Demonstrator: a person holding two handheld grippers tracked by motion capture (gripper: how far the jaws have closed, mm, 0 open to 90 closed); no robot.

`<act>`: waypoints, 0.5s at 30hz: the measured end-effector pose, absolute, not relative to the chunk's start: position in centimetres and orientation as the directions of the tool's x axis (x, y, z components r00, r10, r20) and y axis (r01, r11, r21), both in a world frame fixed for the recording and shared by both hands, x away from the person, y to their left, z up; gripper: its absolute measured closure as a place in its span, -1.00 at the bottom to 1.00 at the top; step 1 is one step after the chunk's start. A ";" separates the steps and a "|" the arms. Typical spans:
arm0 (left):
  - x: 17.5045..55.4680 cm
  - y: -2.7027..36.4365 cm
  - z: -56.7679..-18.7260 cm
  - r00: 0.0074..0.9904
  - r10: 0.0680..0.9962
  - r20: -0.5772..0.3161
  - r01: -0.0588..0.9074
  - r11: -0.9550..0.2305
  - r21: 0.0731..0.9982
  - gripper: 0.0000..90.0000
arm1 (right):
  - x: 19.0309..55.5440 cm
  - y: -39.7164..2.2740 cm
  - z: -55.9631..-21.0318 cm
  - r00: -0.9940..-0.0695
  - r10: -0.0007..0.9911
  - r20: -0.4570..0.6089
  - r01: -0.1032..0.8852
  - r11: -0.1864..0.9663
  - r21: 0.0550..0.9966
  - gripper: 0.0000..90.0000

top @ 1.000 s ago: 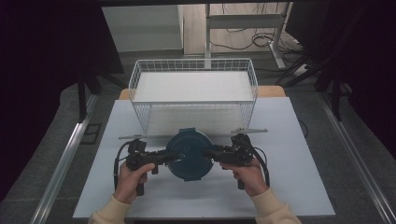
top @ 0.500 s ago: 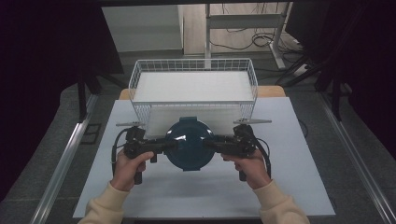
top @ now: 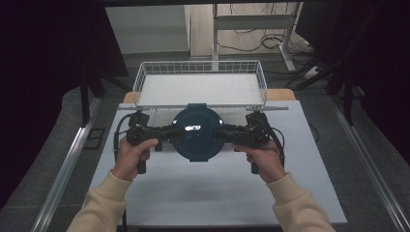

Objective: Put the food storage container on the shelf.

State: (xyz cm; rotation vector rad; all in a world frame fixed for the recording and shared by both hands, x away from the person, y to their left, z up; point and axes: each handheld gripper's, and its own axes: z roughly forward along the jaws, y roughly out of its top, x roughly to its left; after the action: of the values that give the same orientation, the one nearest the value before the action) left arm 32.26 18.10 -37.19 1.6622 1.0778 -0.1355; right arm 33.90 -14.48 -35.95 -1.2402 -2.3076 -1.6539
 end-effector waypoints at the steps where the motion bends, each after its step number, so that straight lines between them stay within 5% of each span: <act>1: 32.4 18.1 -36.9 0.581 0.574 -0.577 0.699 0.011 0.715 -0.10 | 34.0 -14.5 -35.7 -0.680 0.573 0.458 0.618 0.111 0.778 -0.07; 15: 33.8 18.2 -34.2 0.596 0.569 -0.566 0.683 0.011 0.730 -0.10 | 35.0 -14.6 -33.1 -0.677 0.570 0.466 0.618 0.095 0.781 -0.05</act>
State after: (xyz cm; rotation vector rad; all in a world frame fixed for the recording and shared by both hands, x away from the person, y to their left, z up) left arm 33.83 18.19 -34.19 1.6573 1.0549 -0.1216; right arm 35.05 -14.61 -33.09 -1.2431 -2.2915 -1.6721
